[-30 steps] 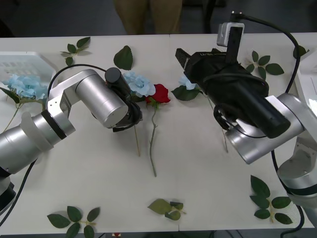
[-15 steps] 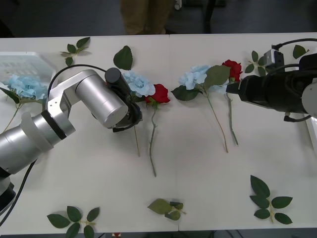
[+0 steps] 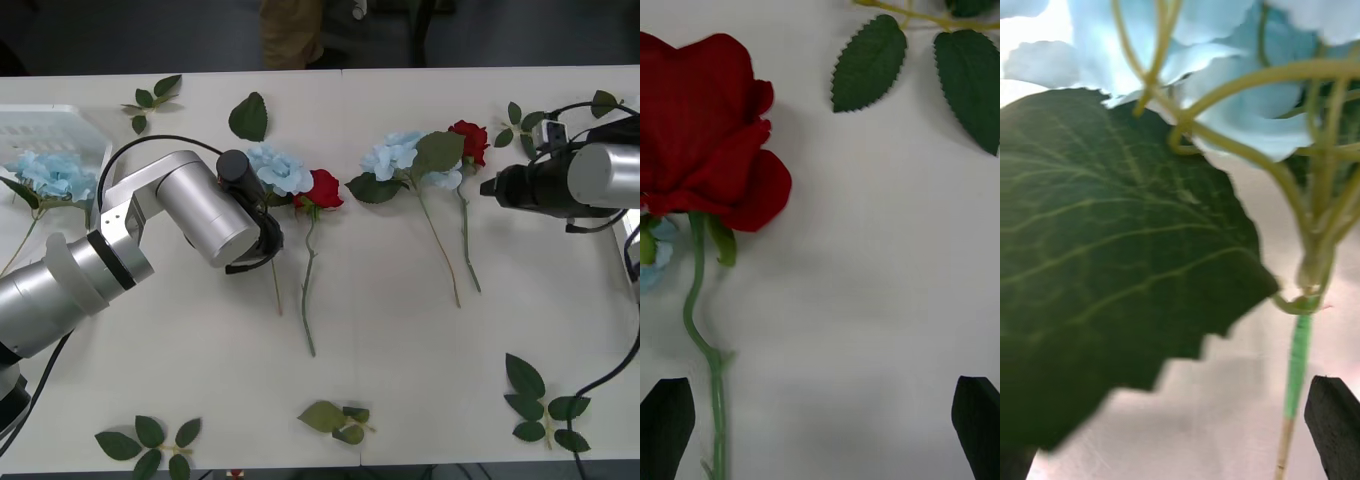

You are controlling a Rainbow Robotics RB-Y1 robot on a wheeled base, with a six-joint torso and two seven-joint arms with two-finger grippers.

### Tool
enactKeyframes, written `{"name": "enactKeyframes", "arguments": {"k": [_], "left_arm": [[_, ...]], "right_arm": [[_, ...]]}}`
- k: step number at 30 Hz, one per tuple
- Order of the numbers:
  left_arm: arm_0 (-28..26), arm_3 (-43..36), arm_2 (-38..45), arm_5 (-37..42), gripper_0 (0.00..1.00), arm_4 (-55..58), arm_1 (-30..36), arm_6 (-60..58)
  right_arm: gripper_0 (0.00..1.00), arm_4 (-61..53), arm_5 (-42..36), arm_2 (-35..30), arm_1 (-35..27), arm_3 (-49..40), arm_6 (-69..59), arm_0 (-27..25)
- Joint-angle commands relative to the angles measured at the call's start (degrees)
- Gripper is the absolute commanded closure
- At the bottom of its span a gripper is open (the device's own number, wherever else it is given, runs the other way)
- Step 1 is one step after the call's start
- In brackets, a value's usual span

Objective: Place the red flowers into the right box and the blue flowers into the left box. If a person shows an open palm, hand one flower to the person first, then continue sorting.

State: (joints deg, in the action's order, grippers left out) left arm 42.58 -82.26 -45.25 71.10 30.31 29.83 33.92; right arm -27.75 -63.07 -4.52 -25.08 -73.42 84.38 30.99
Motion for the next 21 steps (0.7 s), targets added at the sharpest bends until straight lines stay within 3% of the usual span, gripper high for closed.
{"name": "enactKeyframes", "arguments": {"k": [1, 9, 10, 13, 21], "left_arm": [[-1.6, -0.7, -0.8, -1.0, 0.0, -1.6, 0.0, -1.4], [-1.7, -0.7, -1.6, -1.0, 0.0, -2.2, 0.0, -1.4], [-1.7, -0.7, -1.7, -1.0, 0.06, -2.4, 0.0, -1.4], [-1.7, -0.7, -1.8, -1.0, 0.98, -2.5, 0.0, -1.2], [-1.8, -0.8, -1.8, -1.0, 1.0, -2.5, 0.0, -1.1]], "right_arm": [[0.0, 7.2, 2.1, -0.4, 5.2, 5.0, 0.1, 8.4], [0.0, 14.4, 5.5, 0.4, 8.6, 9.9, -0.1, 11.5], [0.0, 14.8, 5.5, 0.7, 8.6, 10.0, 0.0, 11.5], [0.0, 15.6, 6.0, 2.2, 8.6, 11.4, -0.1, 11.5], [0.0, 17.6, 10.5, 5.0, 8.7, 15.5, -0.1, 11.5]]}}
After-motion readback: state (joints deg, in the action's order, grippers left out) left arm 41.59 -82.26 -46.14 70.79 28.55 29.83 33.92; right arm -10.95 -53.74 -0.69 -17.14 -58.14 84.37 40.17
